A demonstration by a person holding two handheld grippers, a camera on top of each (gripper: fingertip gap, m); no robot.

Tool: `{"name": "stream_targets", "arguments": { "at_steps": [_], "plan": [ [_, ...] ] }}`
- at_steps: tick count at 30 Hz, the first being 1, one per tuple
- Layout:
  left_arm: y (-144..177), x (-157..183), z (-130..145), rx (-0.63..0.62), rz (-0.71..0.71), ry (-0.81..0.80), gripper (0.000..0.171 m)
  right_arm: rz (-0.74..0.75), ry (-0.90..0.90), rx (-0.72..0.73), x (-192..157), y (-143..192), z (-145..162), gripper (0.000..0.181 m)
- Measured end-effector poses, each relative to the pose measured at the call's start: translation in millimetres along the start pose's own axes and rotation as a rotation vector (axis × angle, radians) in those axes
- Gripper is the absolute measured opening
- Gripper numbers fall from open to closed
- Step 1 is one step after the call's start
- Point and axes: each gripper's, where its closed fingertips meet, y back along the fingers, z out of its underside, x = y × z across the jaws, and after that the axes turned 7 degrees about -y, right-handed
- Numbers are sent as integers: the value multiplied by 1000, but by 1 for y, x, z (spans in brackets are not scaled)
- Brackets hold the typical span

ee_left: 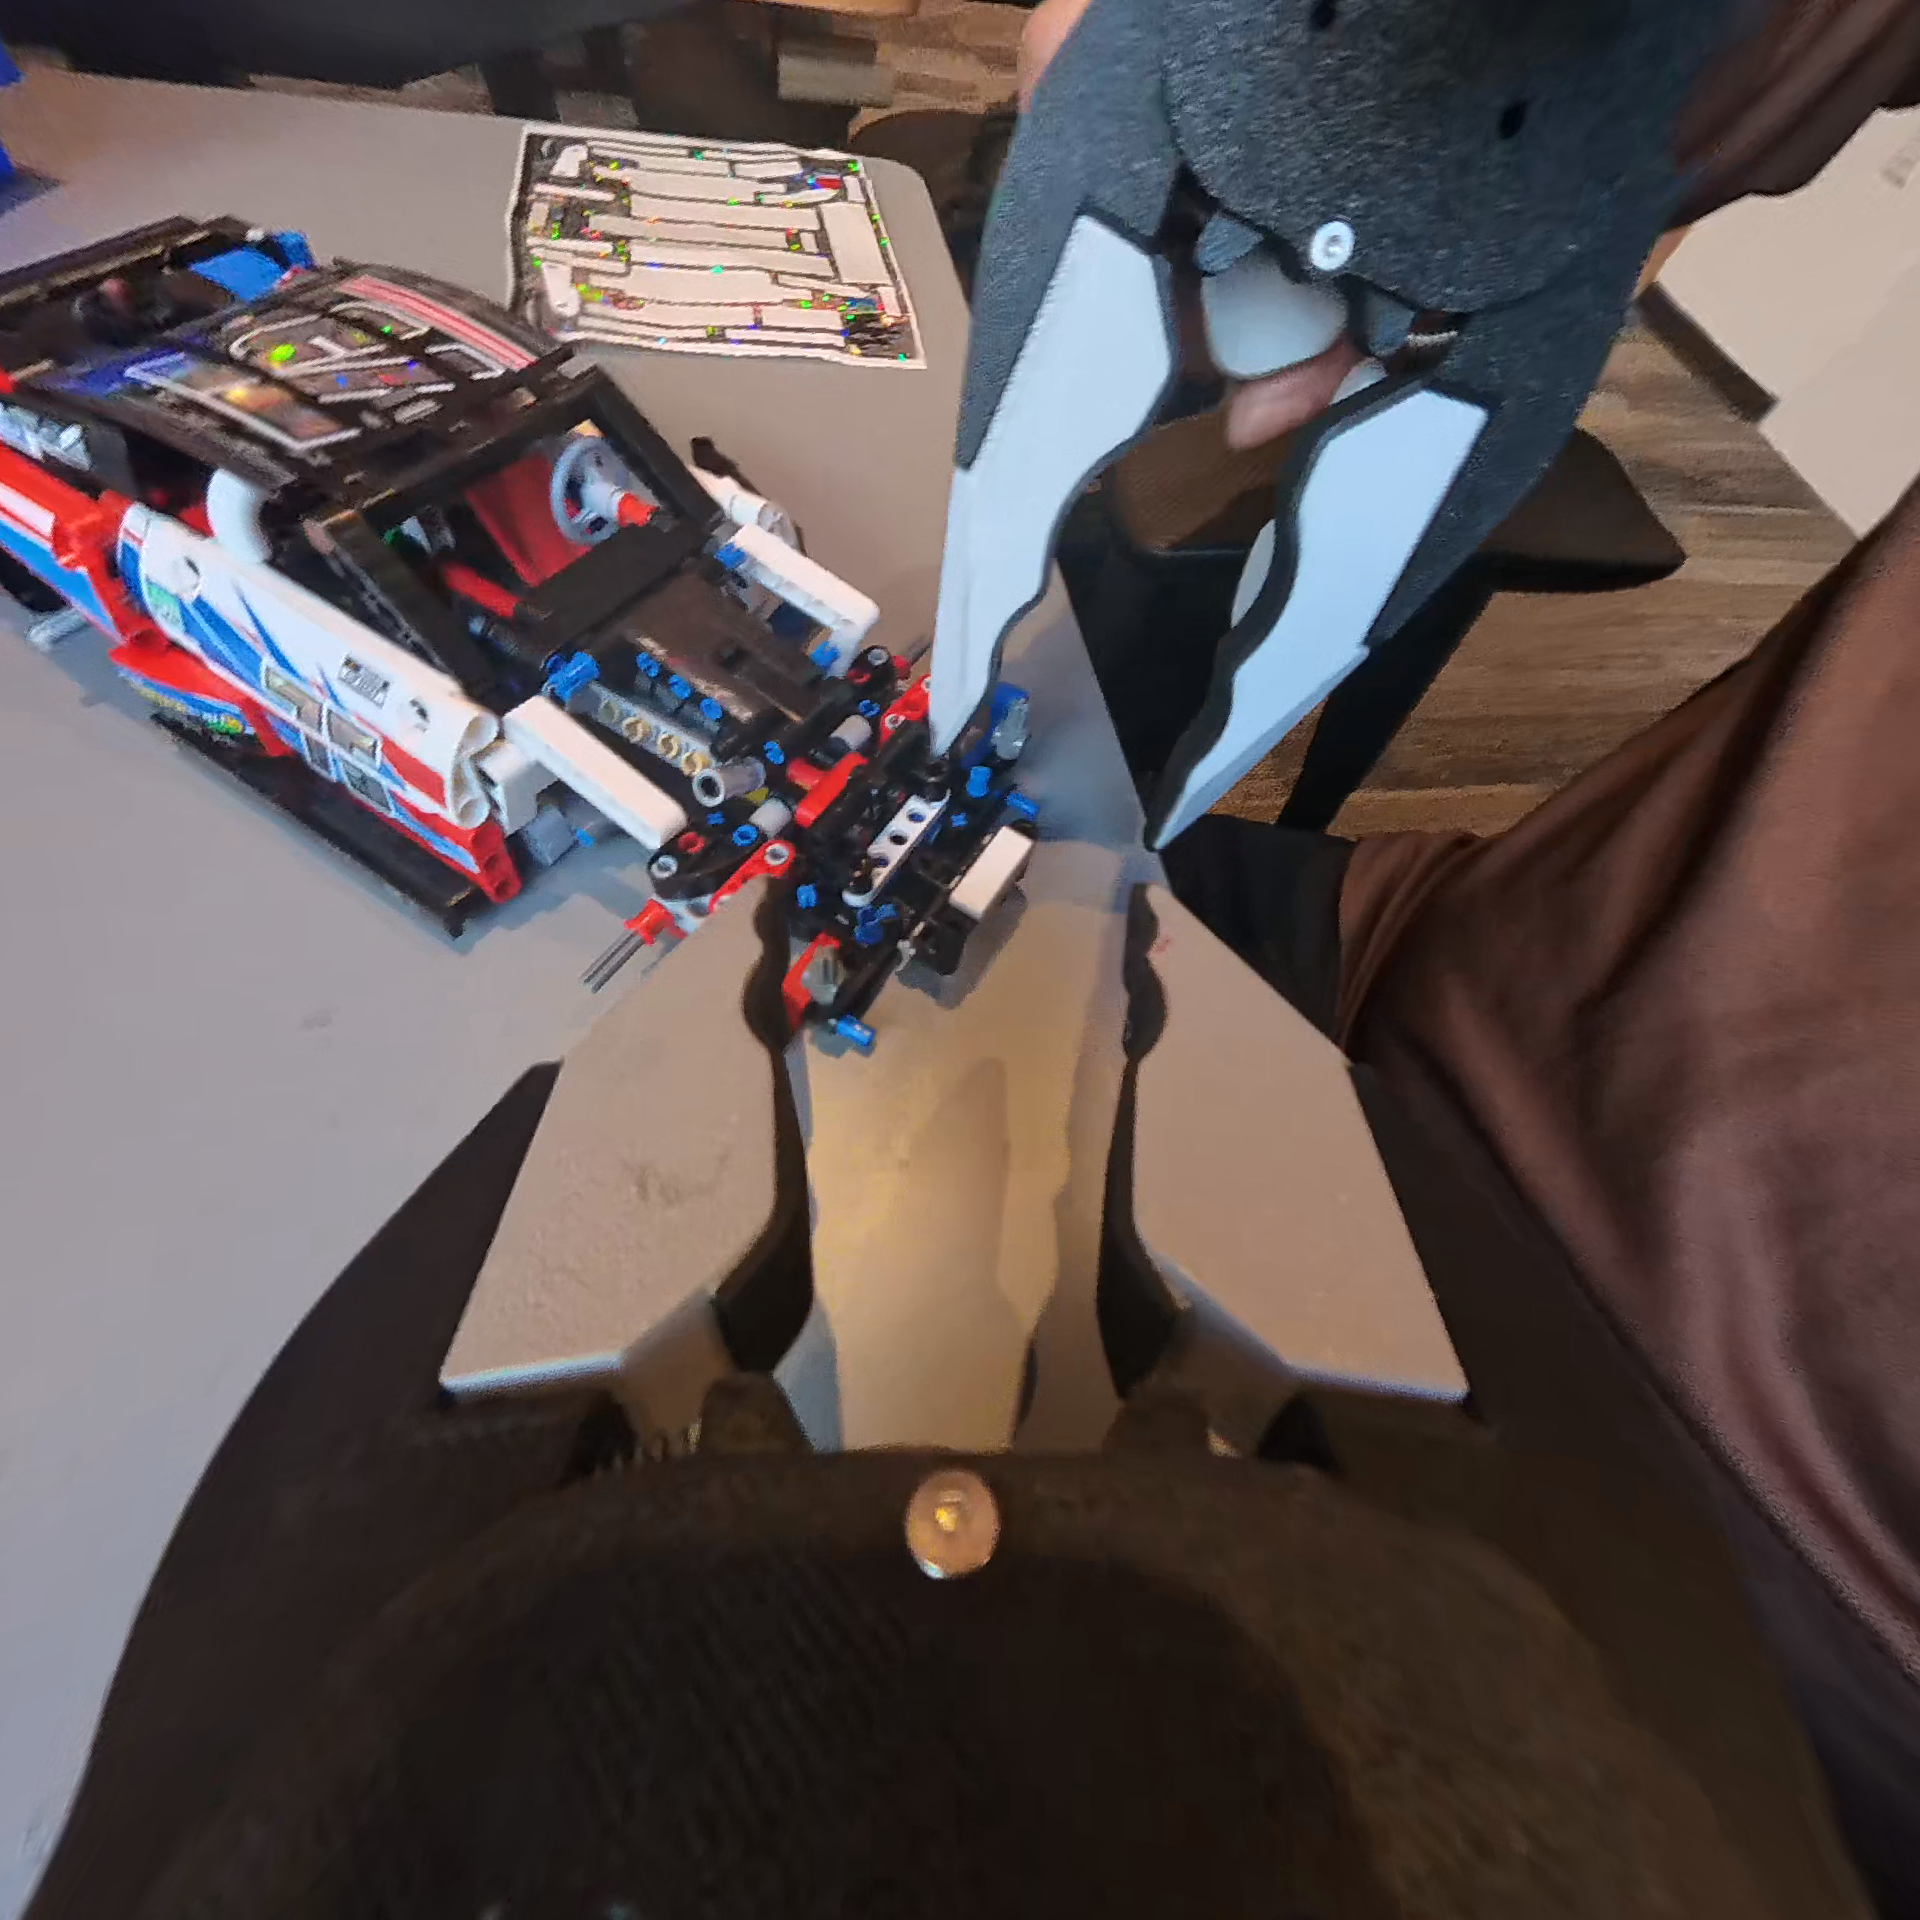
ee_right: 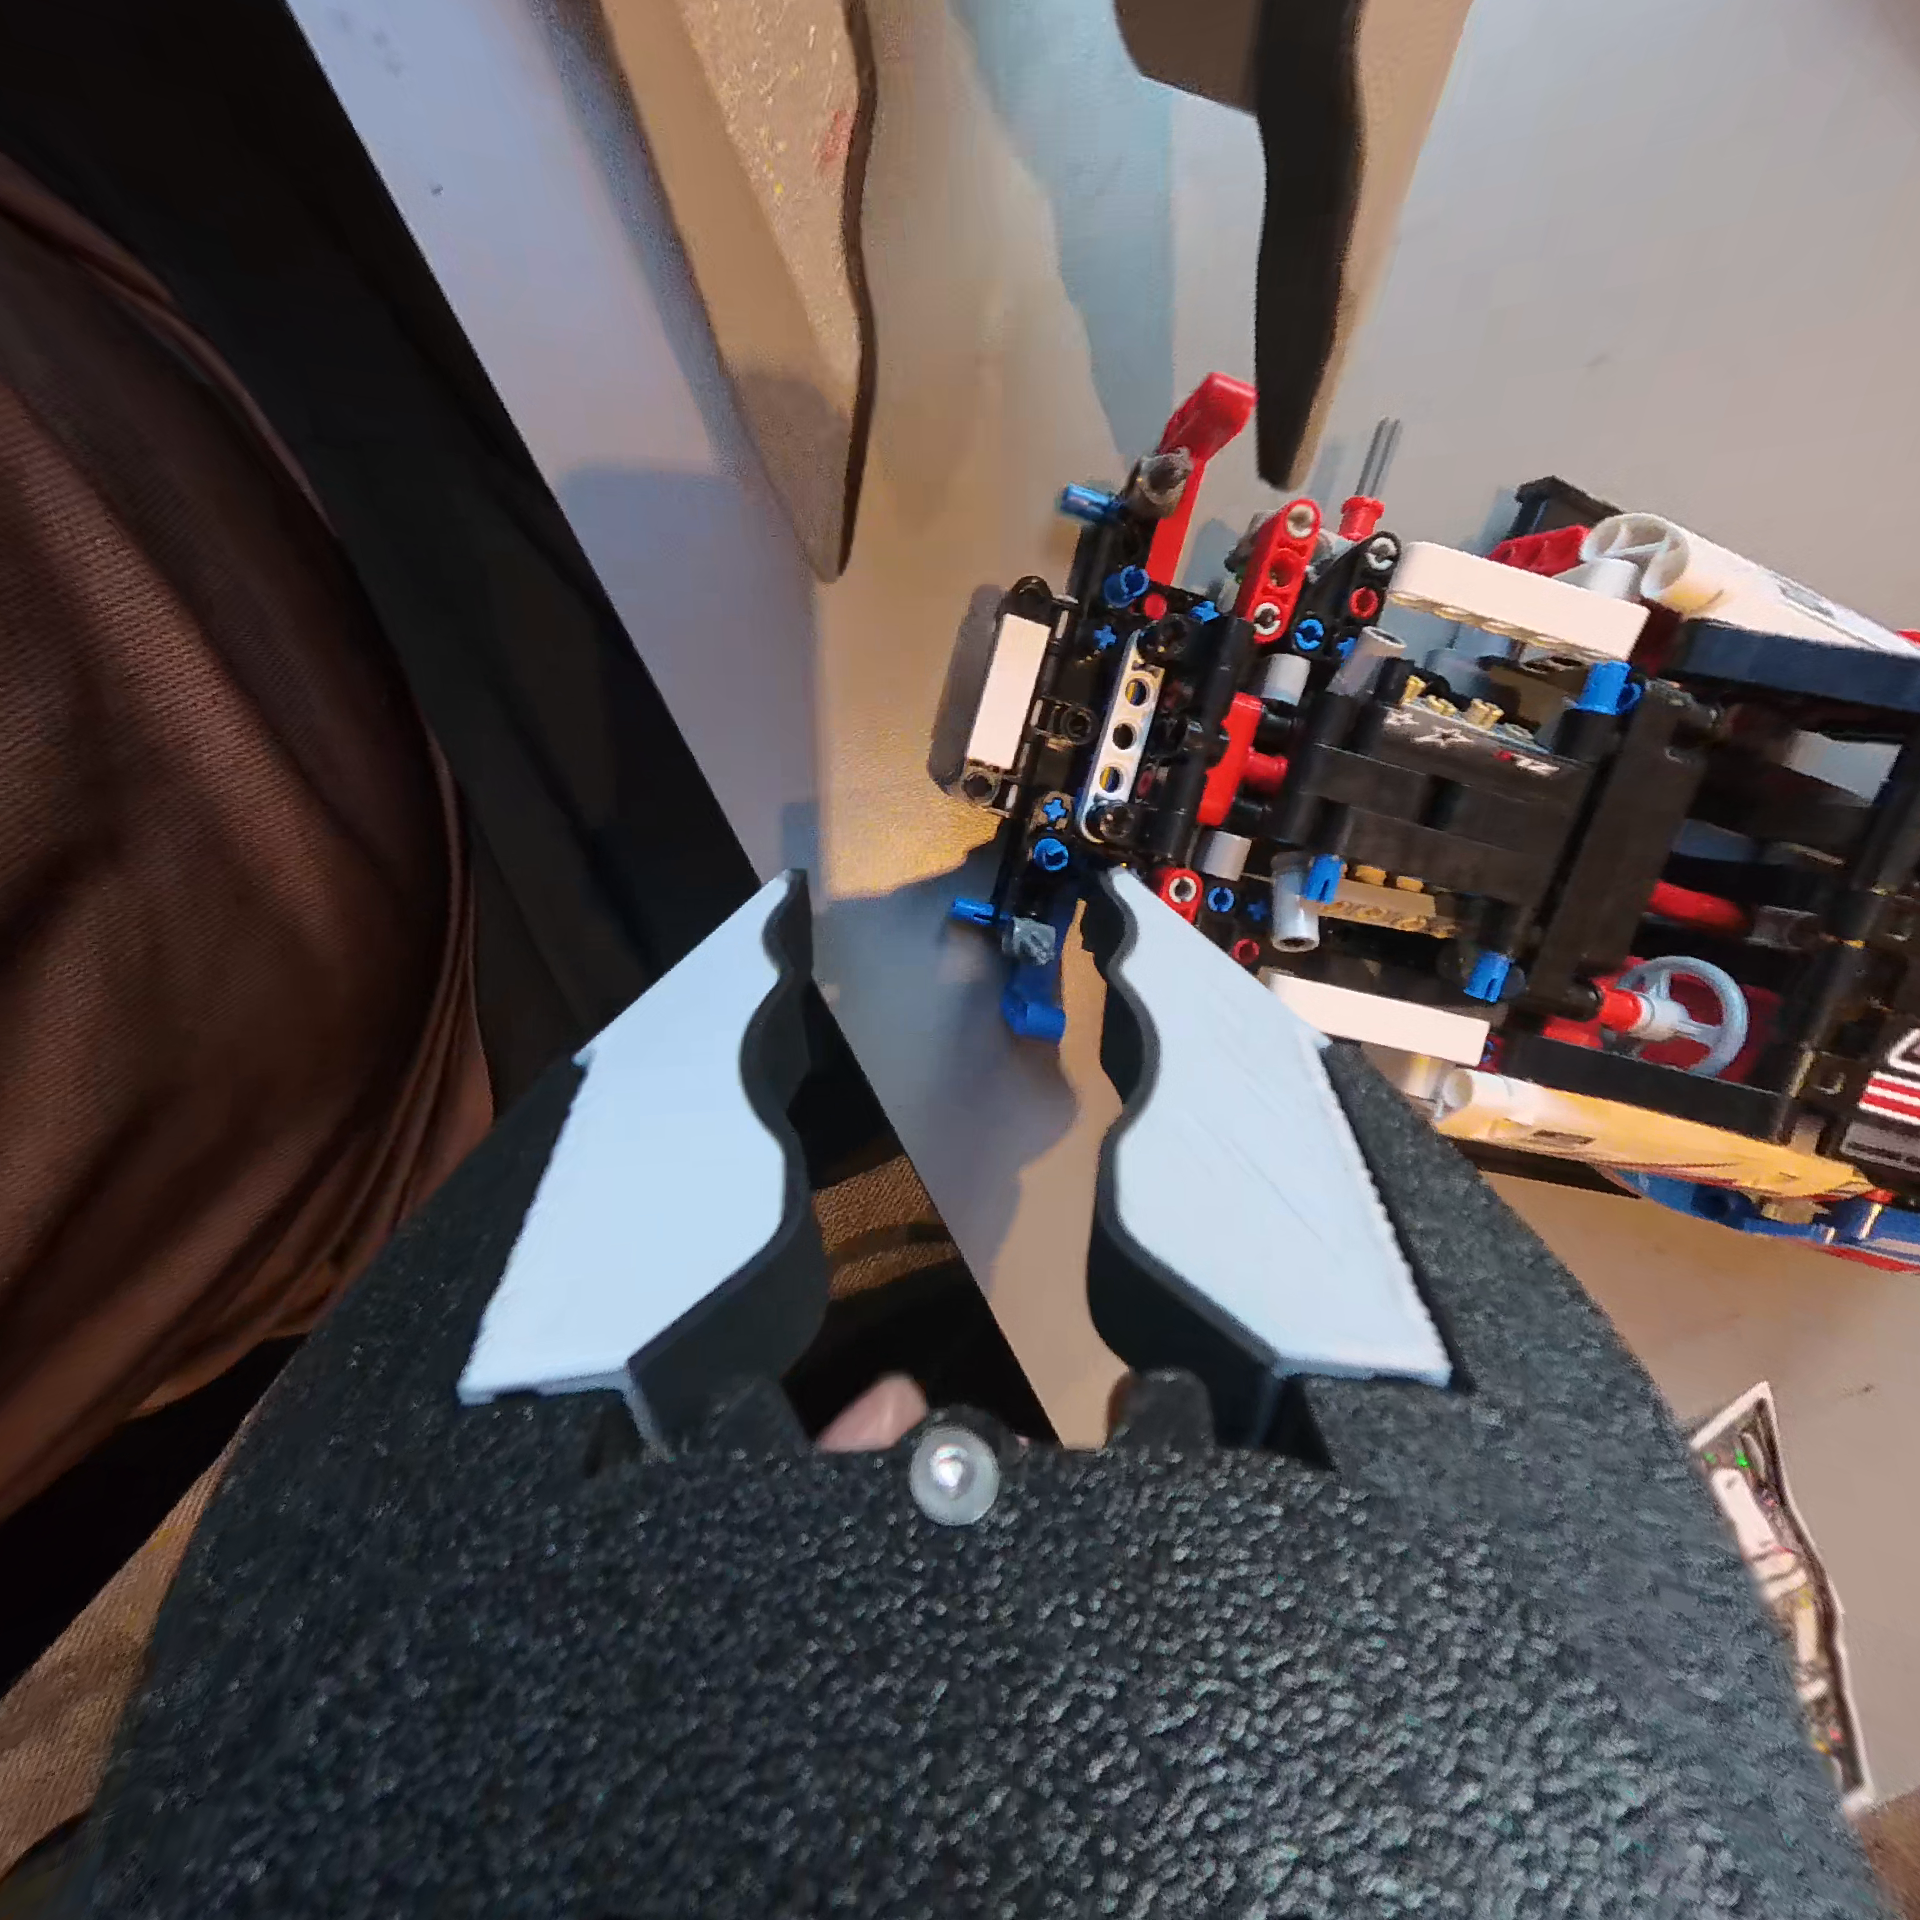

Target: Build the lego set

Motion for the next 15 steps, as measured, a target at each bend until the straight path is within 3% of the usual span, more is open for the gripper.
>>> {"name": "stream_targets", "arguments": {
  "at_steps": [4, 15],
  "plan": [
    [-6, 3, 2, -17, -2, -27, 63, 43, 55, -15, 3, 0, -2, 53],
    [-6, 6, 2, -4, 26, 15, 62, -24, 21, 3, -5, 1, -8, 61]
  ]
}}
